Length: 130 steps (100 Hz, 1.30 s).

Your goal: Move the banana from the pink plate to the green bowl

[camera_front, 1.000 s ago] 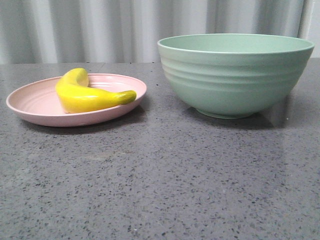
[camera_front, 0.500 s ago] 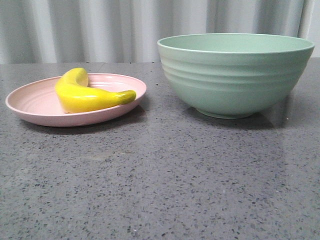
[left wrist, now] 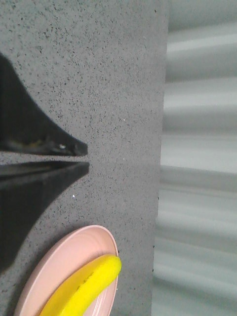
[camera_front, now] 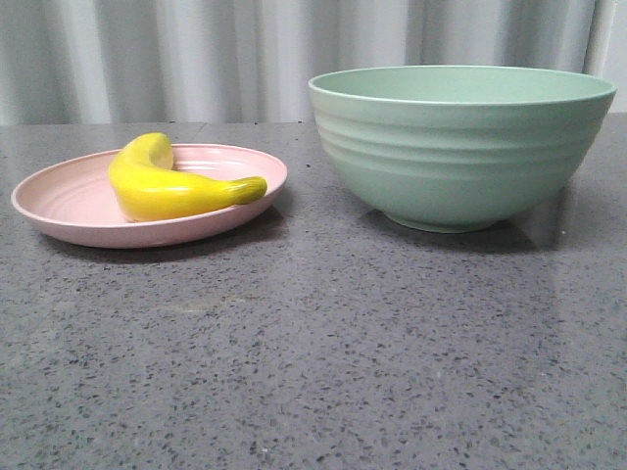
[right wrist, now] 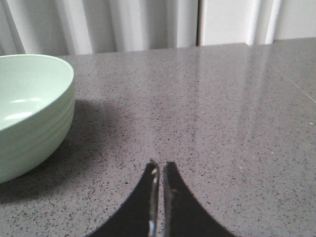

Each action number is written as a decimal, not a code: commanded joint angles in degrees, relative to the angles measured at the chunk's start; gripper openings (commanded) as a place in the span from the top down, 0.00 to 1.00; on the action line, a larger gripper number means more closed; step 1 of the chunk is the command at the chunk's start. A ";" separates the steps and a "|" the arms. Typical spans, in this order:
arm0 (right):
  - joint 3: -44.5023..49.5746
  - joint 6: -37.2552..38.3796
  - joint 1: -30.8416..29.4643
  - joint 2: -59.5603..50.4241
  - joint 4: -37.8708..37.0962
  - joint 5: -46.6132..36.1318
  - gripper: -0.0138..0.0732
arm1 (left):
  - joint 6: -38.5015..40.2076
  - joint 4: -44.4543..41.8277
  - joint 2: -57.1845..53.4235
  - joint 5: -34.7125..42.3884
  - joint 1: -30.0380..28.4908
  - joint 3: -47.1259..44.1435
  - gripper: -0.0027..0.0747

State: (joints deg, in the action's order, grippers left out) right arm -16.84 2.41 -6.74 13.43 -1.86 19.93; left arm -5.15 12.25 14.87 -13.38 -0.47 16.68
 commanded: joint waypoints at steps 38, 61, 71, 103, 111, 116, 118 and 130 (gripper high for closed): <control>-6.95 -0.39 -0.22 5.88 0.17 -3.83 0.93 | 0.49 1.27 12.02 16.33 -0.07 4.19 0.52; -6.91 -0.39 -0.22 5.88 0.17 -3.31 0.93 | 0.49 5.58 16.20 8.38 -0.07 10.06 0.45; -6.91 -0.39 -0.22 5.88 0.17 -3.31 0.93 | 0.49 8.01 20.19 -0.25 -0.07 15.48 0.45; -6.91 -0.39 -0.22 5.88 0.17 -3.31 0.93 | 0.49 22.88 36.04 -17.76 -0.07 31.93 0.45; -6.91 -0.39 -0.22 5.88 0.17 -3.31 0.93 | 0.49 27.21 40.01 -20.24 -0.07 34.24 0.45; -6.91 -0.39 -0.22 5.88 0.17 -3.31 0.93 | 0.49 29.55 42.48 -22.29 -0.07 35.60 0.45; -6.91 -0.39 -0.22 5.88 0.17 -3.31 0.93 | 0.49 30.11 43.57 -23.29 -0.07 36.14 0.45; -6.91 -0.39 -0.22 5.88 0.17 -3.31 0.93 | 0.49 34.94 49.26 -28.57 -0.07 38.76 0.45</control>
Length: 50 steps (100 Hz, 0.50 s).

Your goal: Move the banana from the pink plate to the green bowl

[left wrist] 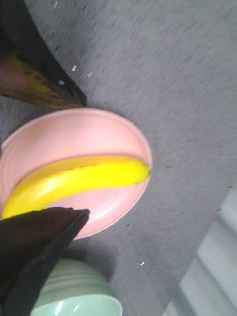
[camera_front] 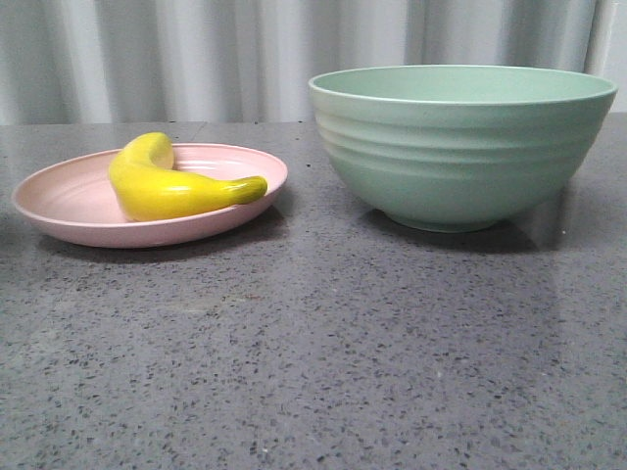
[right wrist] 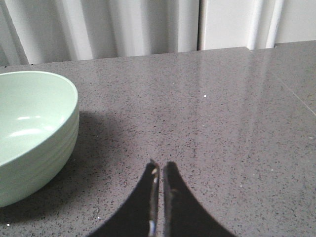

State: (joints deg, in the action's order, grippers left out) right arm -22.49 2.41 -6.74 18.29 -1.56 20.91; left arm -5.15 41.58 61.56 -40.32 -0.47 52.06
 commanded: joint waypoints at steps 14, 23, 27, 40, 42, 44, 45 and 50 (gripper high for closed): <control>-1.26 -0.39 -0.22 1.03 -0.14 -4.42 0.93 | 0.49 7.16 7.84 -6.27 1.15 6.00 0.45; -1.26 -0.39 -0.22 1.03 -0.14 -4.54 0.93 | 0.49 6.91 9.64 -5.83 4.01 7.24 0.47; -1.26 -0.39 -0.22 1.03 -0.14 -4.63 0.93 | 0.49 6.22 10.46 -5.02 5.90 7.96 0.49; -1.26 -0.39 -0.22 1.03 -0.14 -4.63 0.93 | 2.06 1.90 12.88 -2.67 11.96 10.20 0.54; -1.26 -0.39 -0.22 1.03 -0.14 -4.63 0.93 | 2.75 1.13 13.15 -2.37 12.81 10.42 0.54; -1.26 -0.39 -0.22 1.03 -0.14 -4.63 0.93 | 3.57 -0.06 13.50 -2.24 13.60 10.81 0.54; -1.26 -0.39 -0.22 1.03 -0.14 -4.63 0.93 | 3.87 -0.81 13.72 -2.24 13.86 11.06 0.54; -1.26 -0.39 -0.22 1.03 -0.14 -4.63 0.93 | 5.67 -2.97 14.38 -2.36 15.47 11.65 0.54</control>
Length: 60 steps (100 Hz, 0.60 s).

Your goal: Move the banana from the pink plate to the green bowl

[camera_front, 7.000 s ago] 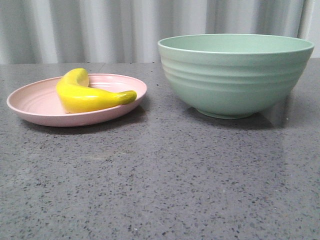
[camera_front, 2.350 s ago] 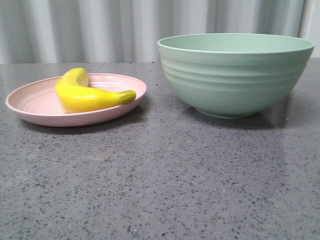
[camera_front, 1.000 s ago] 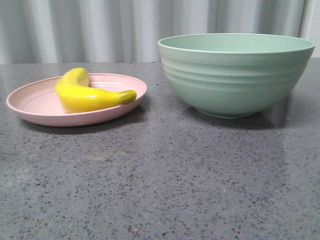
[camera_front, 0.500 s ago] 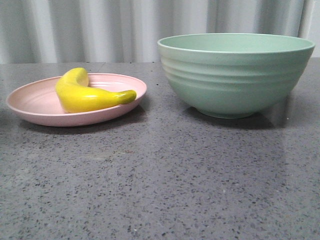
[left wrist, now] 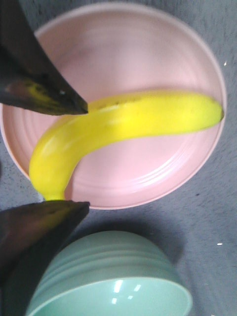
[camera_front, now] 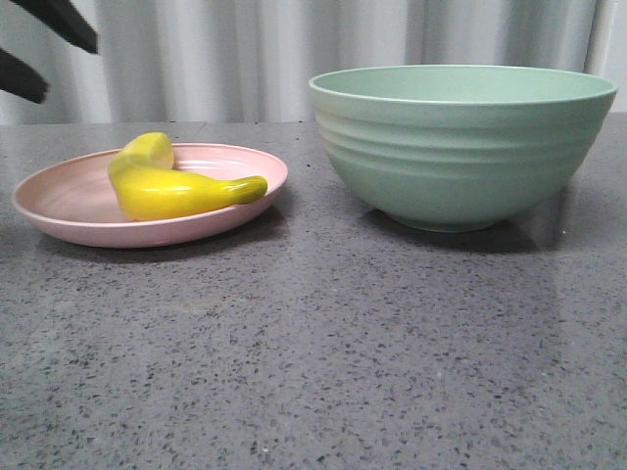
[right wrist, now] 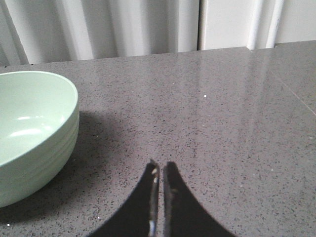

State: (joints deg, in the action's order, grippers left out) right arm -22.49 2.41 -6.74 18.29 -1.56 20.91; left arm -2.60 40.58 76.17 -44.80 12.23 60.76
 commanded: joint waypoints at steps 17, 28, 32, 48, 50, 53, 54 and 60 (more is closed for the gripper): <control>-1.26 -0.39 -0.22 1.03 -0.14 -4.63 0.93 | 4.39 -5.05 1.74 1.63 6.53 3.90 0.54; -1.26 -0.39 -0.22 1.03 -0.14 -4.63 0.93 | 7.93 -9.45 2.57 1.51 7.00 4.67 0.54; -1.26 -0.39 -0.22 1.03 -0.14 -4.63 0.93 | 9.02 -11.48 2.60 1.51 7.21 4.77 0.54; -1.26 -0.39 -0.22 1.03 -0.14 -4.63 0.93 | 9.71 -12.33 2.60 0.59 7.21 5.59 0.50; -1.26 -0.39 -0.22 1.03 -0.14 -4.63 0.93 | 9.71 -12.33 2.60 0.59 7.21 5.70 0.49; -1.26 -0.39 -0.22 1.03 -0.14 -4.63 0.93 | 9.71 -12.21 2.60 0.32 7.21 6.17 0.45; -1.26 -0.39 -0.22 1.03 -0.14 -4.63 0.93 | 9.71 -12.21 2.60 0.15 7.21 6.19 0.45; -1.26 -0.39 -0.22 1.03 -0.14 -4.63 0.93 | 9.71 -12.05 2.60 -0.38 7.21 6.81 0.40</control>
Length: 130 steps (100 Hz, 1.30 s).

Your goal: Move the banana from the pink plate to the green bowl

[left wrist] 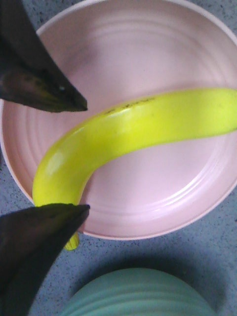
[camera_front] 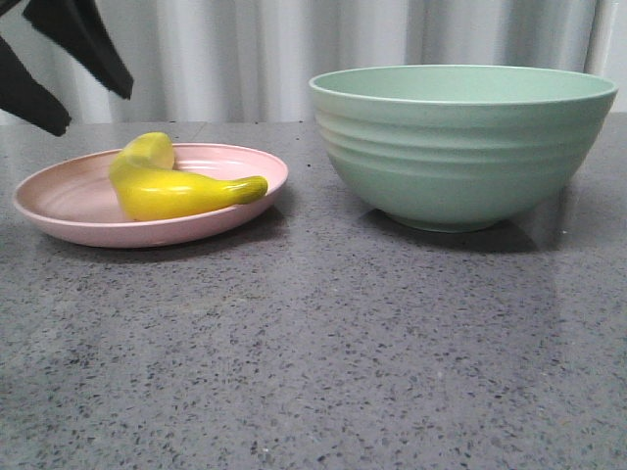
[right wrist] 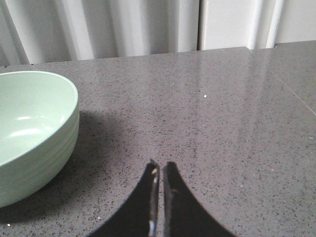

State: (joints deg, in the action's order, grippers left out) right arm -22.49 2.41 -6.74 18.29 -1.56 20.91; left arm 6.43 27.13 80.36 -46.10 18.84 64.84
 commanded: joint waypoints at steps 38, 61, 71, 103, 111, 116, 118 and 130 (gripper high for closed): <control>-1.26 -0.39 -0.22 1.03 -0.14 -5.52 0.93 | 1.19 0.23 3.57 -0.85 6.00 2.83 0.39; -1.26 -0.39 -0.22 1.03 -0.14 -5.52 0.93 | 4.55 -2.88 3.89 -2.56 5.88 2.83 0.39; -1.26 -0.39 -0.22 1.03 -0.14 -5.52 0.93 | 7.66 -4.60 3.89 -1.49 5.88 2.83 0.39; -1.26 -0.39 -0.22 1.03 -0.14 -5.71 0.93 | 19.78 -4.86 4.35 0.83 5.55 2.83 0.39; -1.26 -0.39 -0.22 1.03 -0.14 -5.95 0.93 | 22.45 -5.39 4.94 0.83 5.55 2.83 0.39; -1.26 -0.39 -0.22 1.03 -0.14 -5.95 0.93 | 23.68 -5.39 5.62 0.83 5.55 2.83 0.39; -1.26 -0.39 -0.22 1.03 -0.14 -5.99 0.93 | 23.95 -5.26 5.92 0.83 5.55 2.83 0.39; -1.26 -0.39 -0.22 0.93 -0.14 -5.99 0.93 | 24.53 -4.77 7.48 0.71 5.55 2.83 0.39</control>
State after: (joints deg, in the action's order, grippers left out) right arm -22.49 2.41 -6.74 18.29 -1.56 19.80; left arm 29.65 21.11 88.74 -47.02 24.42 65.88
